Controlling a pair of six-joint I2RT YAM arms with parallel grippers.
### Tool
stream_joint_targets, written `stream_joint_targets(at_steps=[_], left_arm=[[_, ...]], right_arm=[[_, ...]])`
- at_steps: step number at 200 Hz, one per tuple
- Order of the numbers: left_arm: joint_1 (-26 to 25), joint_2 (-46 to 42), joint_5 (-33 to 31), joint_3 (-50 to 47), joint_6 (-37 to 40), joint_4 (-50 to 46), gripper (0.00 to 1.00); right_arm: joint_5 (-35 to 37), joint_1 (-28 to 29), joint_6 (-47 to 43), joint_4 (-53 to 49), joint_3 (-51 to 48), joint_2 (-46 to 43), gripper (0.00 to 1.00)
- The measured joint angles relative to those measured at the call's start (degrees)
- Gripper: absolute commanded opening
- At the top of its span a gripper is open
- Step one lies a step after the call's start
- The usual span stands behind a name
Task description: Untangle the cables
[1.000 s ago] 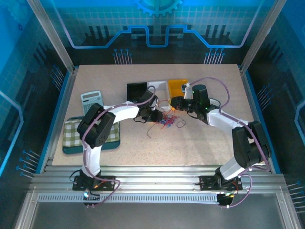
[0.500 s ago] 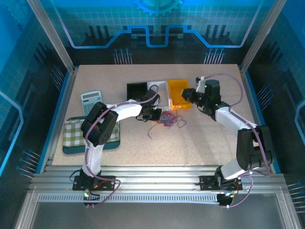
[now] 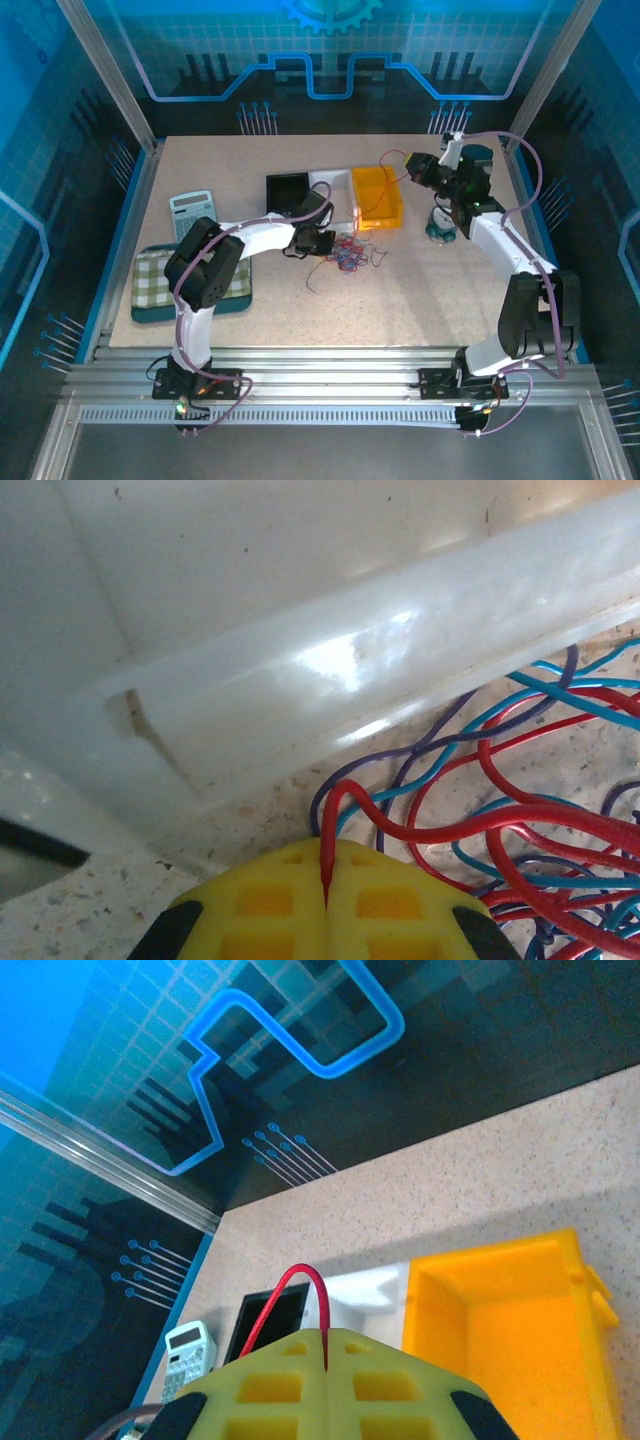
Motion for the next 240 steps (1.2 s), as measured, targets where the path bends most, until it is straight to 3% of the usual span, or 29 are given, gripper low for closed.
stream_joint_targets(at_steps=[80, 155, 240], left_arm=[[0.0, -3.58, -4.02, -4.5, -0.11, -0.04, 0.0], [0.55, -9.31, 1.2, -8.87, 1.7, 0.39, 0.0], [0.55, -9.49, 1.66, -8.68, 1.86, 0.33, 0.0]], right_arm=[[1.73, -0.39, 0.92, 7.28, 6.38, 3.34, 0.0], [2.56, 2.4, 1.05, 7.15, 9.62, 13.84, 0.0], [1.77, 5.86, 2.01, 7.3, 13.03, 21.75, 0.01]])
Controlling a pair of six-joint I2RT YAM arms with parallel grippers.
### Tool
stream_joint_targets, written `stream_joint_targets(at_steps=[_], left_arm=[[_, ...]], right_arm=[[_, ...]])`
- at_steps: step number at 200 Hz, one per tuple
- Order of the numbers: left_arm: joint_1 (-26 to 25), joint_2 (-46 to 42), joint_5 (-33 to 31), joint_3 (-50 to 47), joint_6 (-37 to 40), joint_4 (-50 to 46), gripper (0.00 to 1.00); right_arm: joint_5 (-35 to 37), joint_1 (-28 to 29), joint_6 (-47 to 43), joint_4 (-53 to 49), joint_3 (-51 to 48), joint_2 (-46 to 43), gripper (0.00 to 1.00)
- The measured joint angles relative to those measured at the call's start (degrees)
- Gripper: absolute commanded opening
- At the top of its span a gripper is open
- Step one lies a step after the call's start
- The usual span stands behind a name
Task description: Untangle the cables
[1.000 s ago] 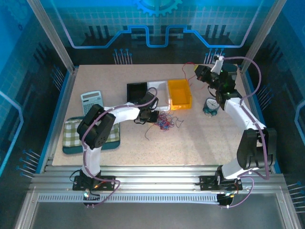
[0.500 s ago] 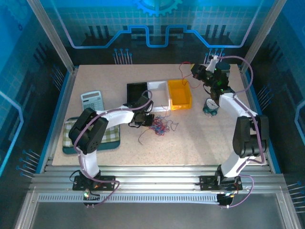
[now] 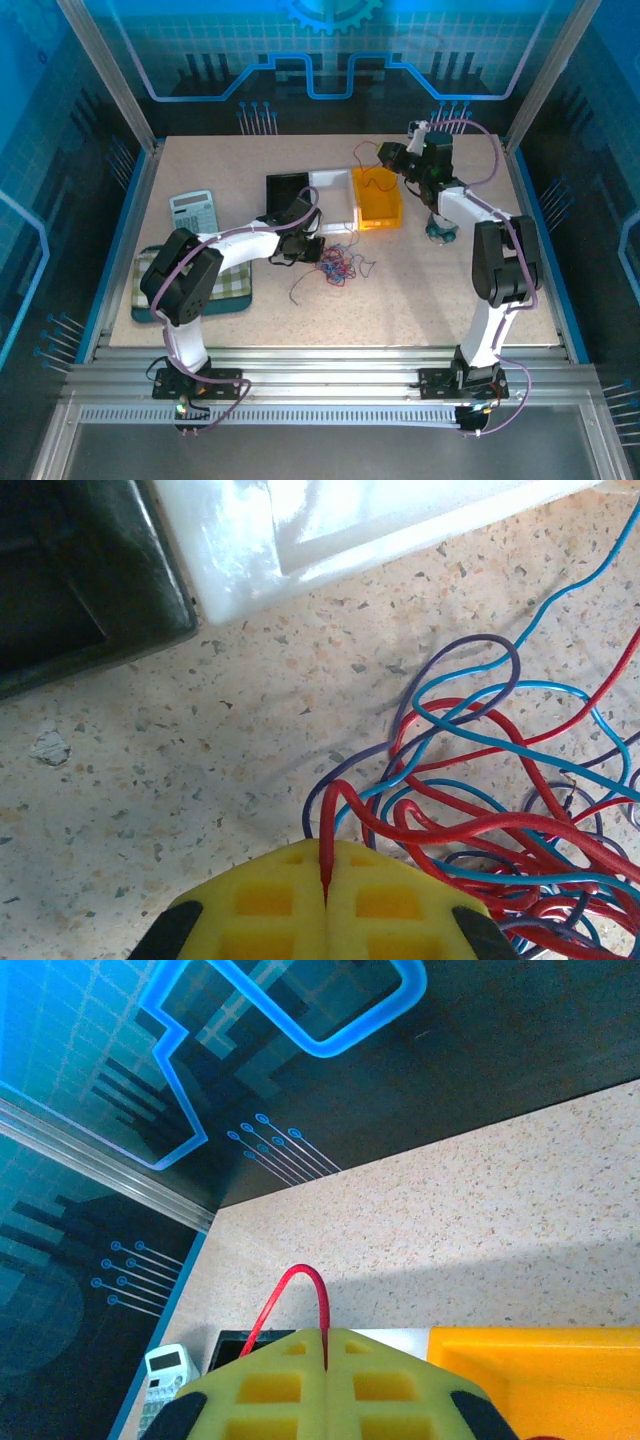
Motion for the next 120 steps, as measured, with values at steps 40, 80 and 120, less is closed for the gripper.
stream_joint_targets(at_steps=[40, 80, 120], left_arm=[[0.0, 0.0, -0.02, 0.0, 0.02, -0.09, 0.0], [0.0, 0.0, -0.02, 0.48, 0.02, -0.46, 0.0], [0.0, 0.0, -0.02, 1.07, 0.02, -0.83, 0.0]], right_arm=[[5.35, 0.26, -0.57, -2.43, -0.76, 0.28, 0.02], [11.78, 0.5, -4.28, -10.73, -0.02, 1.53, 0.0], [20.68, 3.74, -11.43, -22.49, 4.17, 3.3, 0.0]])
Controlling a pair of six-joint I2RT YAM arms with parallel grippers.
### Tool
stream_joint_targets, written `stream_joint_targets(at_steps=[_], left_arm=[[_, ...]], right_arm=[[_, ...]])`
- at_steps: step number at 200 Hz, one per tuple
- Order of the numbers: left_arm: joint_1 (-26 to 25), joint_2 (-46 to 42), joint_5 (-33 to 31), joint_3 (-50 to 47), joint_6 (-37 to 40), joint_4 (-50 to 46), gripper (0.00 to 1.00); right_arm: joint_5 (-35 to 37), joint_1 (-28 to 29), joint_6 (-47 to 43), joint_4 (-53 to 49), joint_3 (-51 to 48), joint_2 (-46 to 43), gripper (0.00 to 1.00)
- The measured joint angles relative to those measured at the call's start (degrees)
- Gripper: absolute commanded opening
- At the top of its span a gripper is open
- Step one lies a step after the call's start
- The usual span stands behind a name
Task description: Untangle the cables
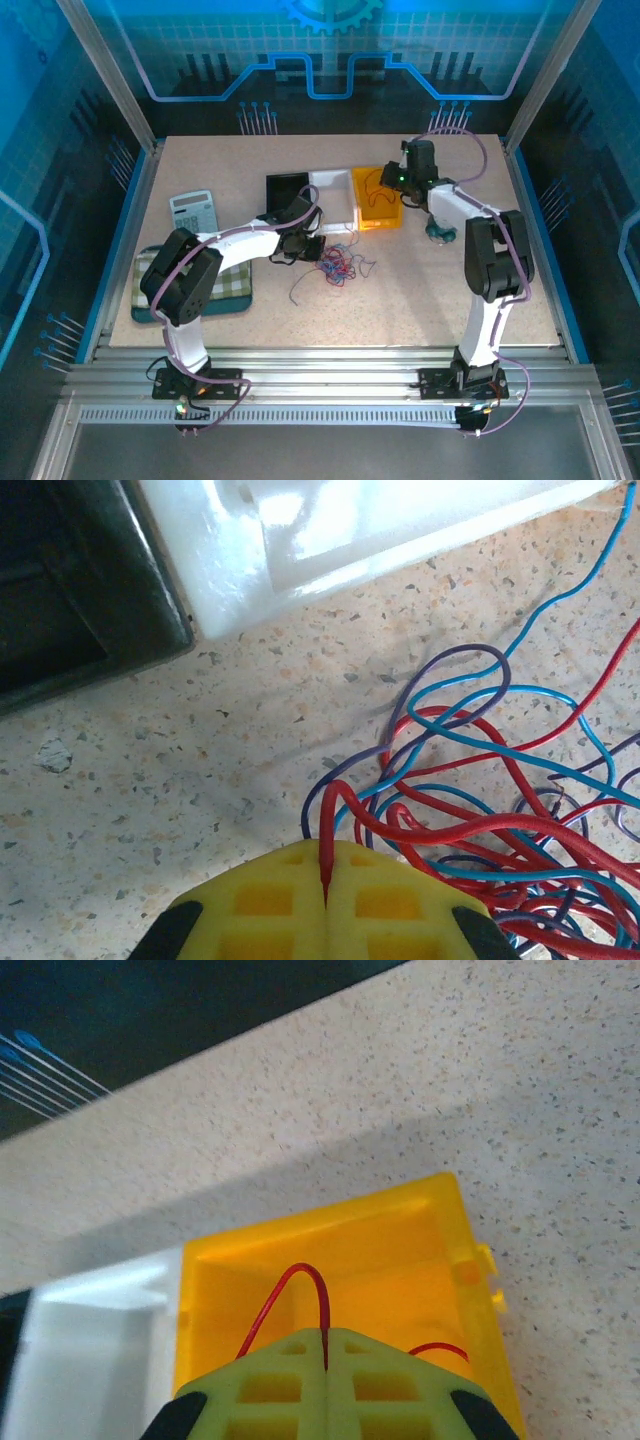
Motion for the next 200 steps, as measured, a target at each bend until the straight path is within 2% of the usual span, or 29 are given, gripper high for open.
stream_joint_targets(at_steps=[46, 95, 110, 131, 155, 175, 200], left_arm=[[0.0, 0.04, 0.0, 1.29, 0.02, -0.68, 0.0], [0.0, 0.04, 0.02, 1.6, 0.02, -1.29, 0.0], [0.0, 0.04, 0.0, 1.6, 0.02, -1.33, 0.0], [0.0, 0.04, 0.0, 1.7, 0.02, -1.49, 0.0], [0.0, 0.04, 0.0, 2.19, 0.02, -1.73, 0.0], [0.0, 0.04, 0.02, 2.27, 0.02, -1.75, 0.0], [0.0, 0.09, 0.02, 2.36, 0.02, -1.95, 0.0]], right_arm=[[9.62, 5.49, -8.2, -10.73, 8.48, 4.92, 0.01], [14.86, 6.36, -11.78, -16.46, 12.39, 10.58, 0.04], [15.06, 6.36, -12.2, -17.0, 12.68, 11.54, 0.1], [14.58, 6.36, -12.72, -17.14, 12.68, 11.61, 0.24], [12.83, 6.38, -13.0, -15.32, 11.85, 10.95, 0.36], [11.65, 6.38, -12.5, -14.01, 9.66, 8.26, 0.45], [11.58, 6.36, -12.11, -12.13, 6.45, 2.71, 0.52]])
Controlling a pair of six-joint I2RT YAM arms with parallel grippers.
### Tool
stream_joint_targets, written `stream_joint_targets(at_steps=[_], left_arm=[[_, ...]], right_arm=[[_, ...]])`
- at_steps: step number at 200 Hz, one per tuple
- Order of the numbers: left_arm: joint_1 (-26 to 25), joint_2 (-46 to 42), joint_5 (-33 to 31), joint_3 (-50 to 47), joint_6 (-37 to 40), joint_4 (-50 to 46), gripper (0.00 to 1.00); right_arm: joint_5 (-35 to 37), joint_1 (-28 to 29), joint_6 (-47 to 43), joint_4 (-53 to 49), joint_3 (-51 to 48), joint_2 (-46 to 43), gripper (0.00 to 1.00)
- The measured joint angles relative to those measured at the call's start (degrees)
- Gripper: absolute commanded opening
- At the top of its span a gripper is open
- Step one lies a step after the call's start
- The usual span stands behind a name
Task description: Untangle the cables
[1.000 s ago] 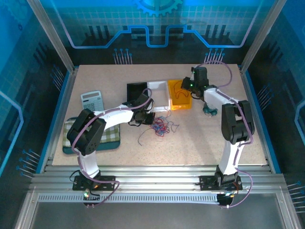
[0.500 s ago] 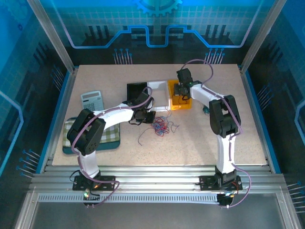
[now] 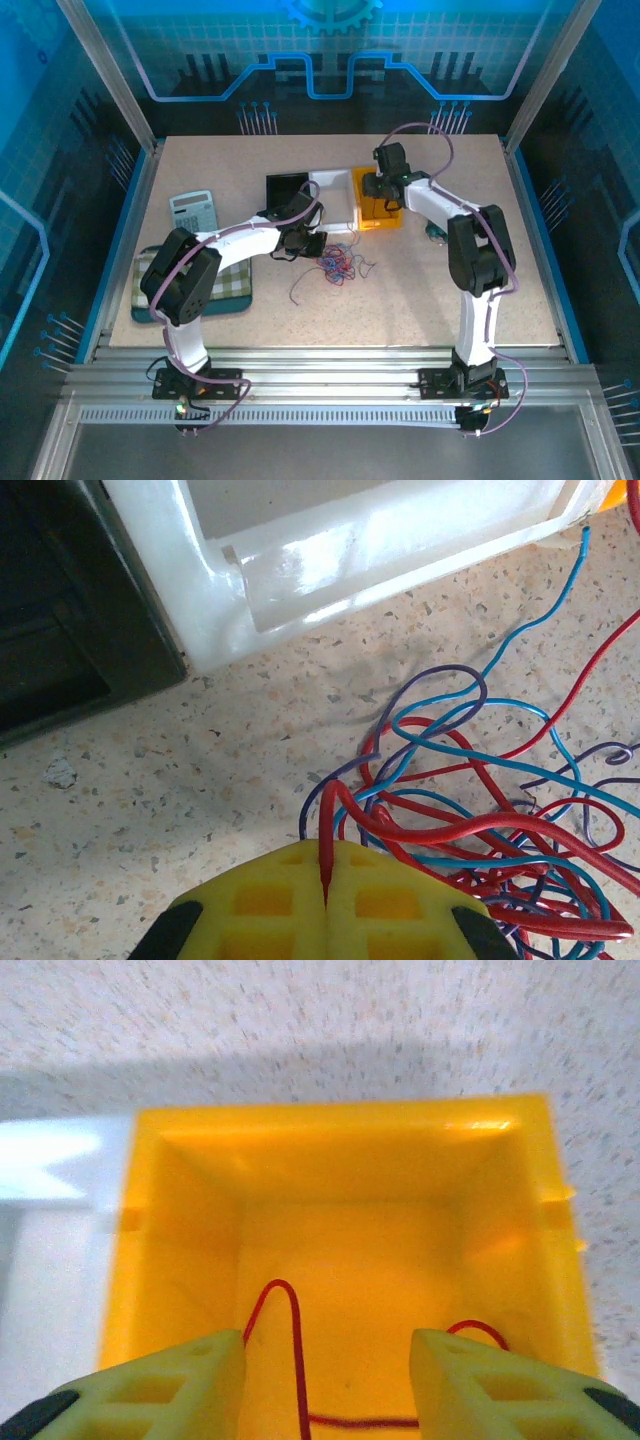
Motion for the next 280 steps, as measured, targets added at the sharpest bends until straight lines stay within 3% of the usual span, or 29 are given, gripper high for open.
stream_joint_targets(at_steps=[61, 106, 146, 280], left_arm=[[0.0, 0.13, 0.68, 0.72, 0.04, -0.59, 0.0], [0.22, 0.44, 1.99, 0.72, 0.02, -0.59, 0.0], [0.26, 0.44, 3.04, 0.7, -0.04, -0.59, 0.0], [0.37, 0.44, 3.74, -2.05, -0.5, 0.59, 0.0]], right_arm=[[-2.8, 0.31, 0.92, 5.6, -10.97, -13.66, 0.5], [-14.75, 6.56, 0.59, 8.83, -27.71, -22.45, 0.5], [-22.51, 12.33, -1.05, 8.74, -32.09, -21.81, 0.42], [-30.73, 12.28, -4.68, 7.32, -26.73, -13.49, 0.29]])
